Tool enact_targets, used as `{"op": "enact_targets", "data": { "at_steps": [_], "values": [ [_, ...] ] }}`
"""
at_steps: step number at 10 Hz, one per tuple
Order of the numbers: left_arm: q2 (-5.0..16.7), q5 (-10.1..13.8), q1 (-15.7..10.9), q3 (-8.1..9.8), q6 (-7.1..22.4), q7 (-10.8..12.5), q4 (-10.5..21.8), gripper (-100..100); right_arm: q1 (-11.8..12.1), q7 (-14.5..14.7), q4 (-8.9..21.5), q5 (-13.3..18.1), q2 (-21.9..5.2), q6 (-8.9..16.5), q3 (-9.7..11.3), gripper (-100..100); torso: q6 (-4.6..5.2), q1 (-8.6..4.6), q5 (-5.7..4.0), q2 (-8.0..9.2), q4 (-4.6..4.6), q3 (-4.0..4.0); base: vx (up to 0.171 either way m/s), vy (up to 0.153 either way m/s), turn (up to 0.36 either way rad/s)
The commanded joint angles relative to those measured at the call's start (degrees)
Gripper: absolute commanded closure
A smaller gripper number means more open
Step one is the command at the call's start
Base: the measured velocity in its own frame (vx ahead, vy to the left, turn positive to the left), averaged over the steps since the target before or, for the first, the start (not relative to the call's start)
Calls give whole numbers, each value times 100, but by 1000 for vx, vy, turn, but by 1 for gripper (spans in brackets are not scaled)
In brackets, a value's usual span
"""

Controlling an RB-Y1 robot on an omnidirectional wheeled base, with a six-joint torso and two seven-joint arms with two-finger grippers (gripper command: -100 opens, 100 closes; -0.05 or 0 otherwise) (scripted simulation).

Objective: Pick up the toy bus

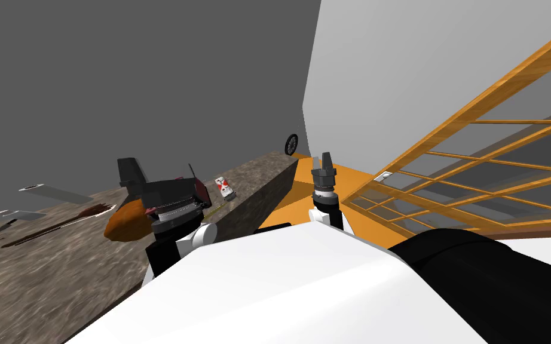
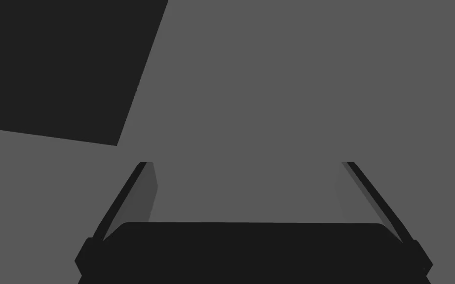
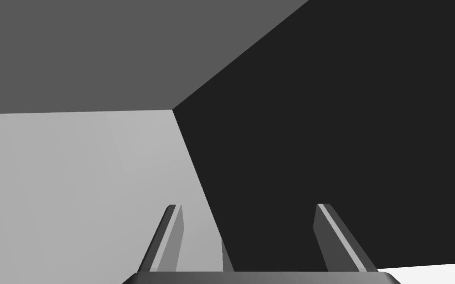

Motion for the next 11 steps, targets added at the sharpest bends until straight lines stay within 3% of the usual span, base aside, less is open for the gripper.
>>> {"op": "enact_targets", "data": {
  "at_steps": [1,6,7,9,10,11],
  "values": [
    [283,-109,-143,-28,-5,-113,42,-100,0,0,0,0,0,0,0,0,0,0,0,0,0,0,35,-68,-34],
    [1147,-641,-774,-195,-59,-620,323,-100,1,0,0,0,1,0,1,0,2,-50,-12,-24,-6,-14,59,-119,-15],
    [1219,-641,-774,-195,-59,-620,323,-100,1,0,0,0,1,0,1,0,1,-50,-12,-23,-6,-14,36,-78,2],
    [1616,-948,-1123,-302,-97,-899,554,-100,0,0,0,0,1,0,1,0,1,-25,-6,-15,-4,-9,38,-69,-10],
    [1706,-948,-1123,-302,-97,-899,554,-100,0,0,0,0,1,0,1,0,0,-30,-7,-18,-4,-11,39,-63,0],
    [1904,-1116,-1310,-370,-123,-1050,698,-100,0,0,0,0,0,0,0,0,0,-24,-6,-17,-4,-10,40,-53,-8]
  ]
}}
